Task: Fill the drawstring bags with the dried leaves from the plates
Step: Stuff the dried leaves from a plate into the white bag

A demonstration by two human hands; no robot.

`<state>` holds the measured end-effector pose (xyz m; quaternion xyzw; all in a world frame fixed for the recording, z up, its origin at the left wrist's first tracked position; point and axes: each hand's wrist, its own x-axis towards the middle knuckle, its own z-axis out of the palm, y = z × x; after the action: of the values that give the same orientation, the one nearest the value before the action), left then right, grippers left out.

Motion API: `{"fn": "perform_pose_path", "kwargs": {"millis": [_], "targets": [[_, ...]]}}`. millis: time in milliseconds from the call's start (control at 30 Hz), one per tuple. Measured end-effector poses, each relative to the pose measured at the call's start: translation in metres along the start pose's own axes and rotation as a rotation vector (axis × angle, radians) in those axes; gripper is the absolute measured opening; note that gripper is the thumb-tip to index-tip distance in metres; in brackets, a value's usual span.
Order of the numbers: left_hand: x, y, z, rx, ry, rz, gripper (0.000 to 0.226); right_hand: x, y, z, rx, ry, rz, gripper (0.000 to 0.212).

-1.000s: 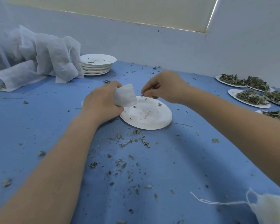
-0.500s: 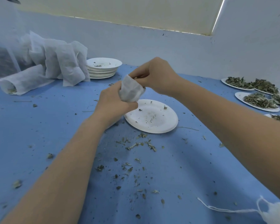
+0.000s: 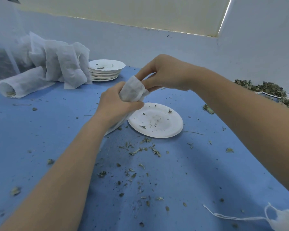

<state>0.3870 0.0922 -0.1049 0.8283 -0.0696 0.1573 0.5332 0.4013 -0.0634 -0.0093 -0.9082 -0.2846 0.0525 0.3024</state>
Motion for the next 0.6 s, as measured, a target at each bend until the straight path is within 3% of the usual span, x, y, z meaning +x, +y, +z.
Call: {"fn": "perform_pose_path", "kwargs": {"millis": [100, 200, 300, 433, 600], "targets": [[-0.001, 0.002, 0.001, 0.012, -0.008, 0.017, 0.042, 0.003, 0.002, 0.01, 0.005, 0.171, 0.006, 0.011], [-0.001, 0.005, 0.004, 0.019, 0.007, 0.034, 0.037, 0.005, 0.0, 0.019, -0.108, 0.241, 0.005, 0.027], [0.0, 0.006, 0.007, 0.045, 0.031, 0.052, 0.03, 0.005, -0.003, 0.022, -0.156, 0.121, 0.01, 0.035], [0.002, 0.002, 0.008, 0.101, 0.041, 0.098, 0.03, -0.005, 0.0, 0.017, -0.088, -0.062, -0.017, 0.025], [0.001, -0.012, 0.0, 0.191, -0.012, 0.068, 0.046, -0.017, 0.016, 0.019, 0.078, 0.141, -0.047, 0.022]]}}
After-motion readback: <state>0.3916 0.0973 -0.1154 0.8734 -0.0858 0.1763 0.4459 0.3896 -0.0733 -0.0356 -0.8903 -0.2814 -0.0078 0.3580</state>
